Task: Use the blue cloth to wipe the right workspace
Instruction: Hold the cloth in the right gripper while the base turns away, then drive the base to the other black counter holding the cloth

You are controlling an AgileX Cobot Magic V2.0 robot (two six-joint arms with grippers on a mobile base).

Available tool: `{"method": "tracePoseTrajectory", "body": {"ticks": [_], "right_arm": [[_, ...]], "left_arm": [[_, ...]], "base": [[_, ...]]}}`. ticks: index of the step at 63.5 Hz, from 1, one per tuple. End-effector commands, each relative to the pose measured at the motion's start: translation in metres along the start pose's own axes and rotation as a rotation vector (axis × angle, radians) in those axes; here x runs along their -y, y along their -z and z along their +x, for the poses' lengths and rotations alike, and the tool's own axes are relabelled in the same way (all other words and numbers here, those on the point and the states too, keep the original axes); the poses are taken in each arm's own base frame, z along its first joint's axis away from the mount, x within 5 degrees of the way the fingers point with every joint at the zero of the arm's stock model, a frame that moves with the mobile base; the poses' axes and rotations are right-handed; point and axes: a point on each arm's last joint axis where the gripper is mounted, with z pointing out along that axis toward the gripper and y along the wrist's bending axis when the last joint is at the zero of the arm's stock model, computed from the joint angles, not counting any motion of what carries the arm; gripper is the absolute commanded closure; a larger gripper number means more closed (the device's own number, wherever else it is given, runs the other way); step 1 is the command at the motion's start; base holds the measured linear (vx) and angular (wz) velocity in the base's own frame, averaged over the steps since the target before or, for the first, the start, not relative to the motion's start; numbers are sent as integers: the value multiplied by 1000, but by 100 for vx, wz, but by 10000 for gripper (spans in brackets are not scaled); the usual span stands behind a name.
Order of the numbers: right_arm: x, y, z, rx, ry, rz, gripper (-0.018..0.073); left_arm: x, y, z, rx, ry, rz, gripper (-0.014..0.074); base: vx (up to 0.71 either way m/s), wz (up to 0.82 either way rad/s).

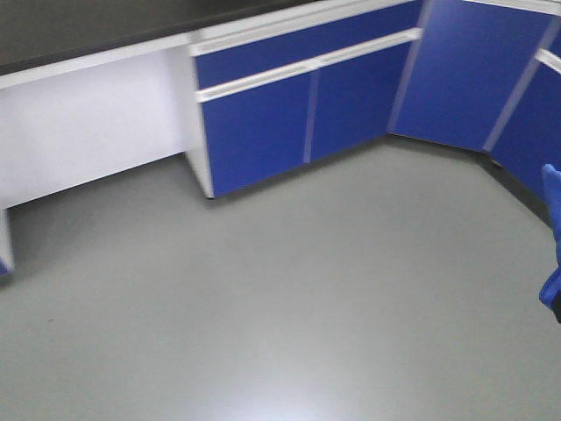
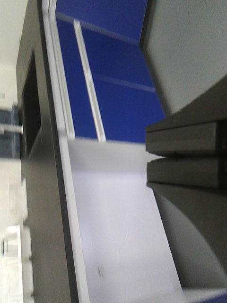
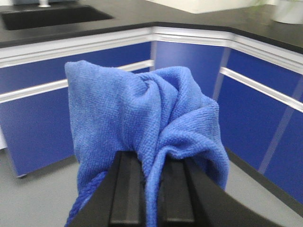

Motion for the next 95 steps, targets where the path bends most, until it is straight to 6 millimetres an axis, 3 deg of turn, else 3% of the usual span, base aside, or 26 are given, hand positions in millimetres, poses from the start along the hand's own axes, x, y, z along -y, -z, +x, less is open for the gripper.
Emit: {"method": "tracePoseTrajectory", "body": {"ticks": [1,67,95], "right_arm": [[-2,1,-12,43,16,-25,562],[-2,1,-11,40,16,-19,562],[-2,1,-11,40,16,-19,562]], "left_arm": [[1,-1,2,68,8,10,602],[1,-1,2,68,8,10,602],[1,-1,2,68,8,10,602]], "base": [[-20,-84],[-15,-83],[0,-30]]}}
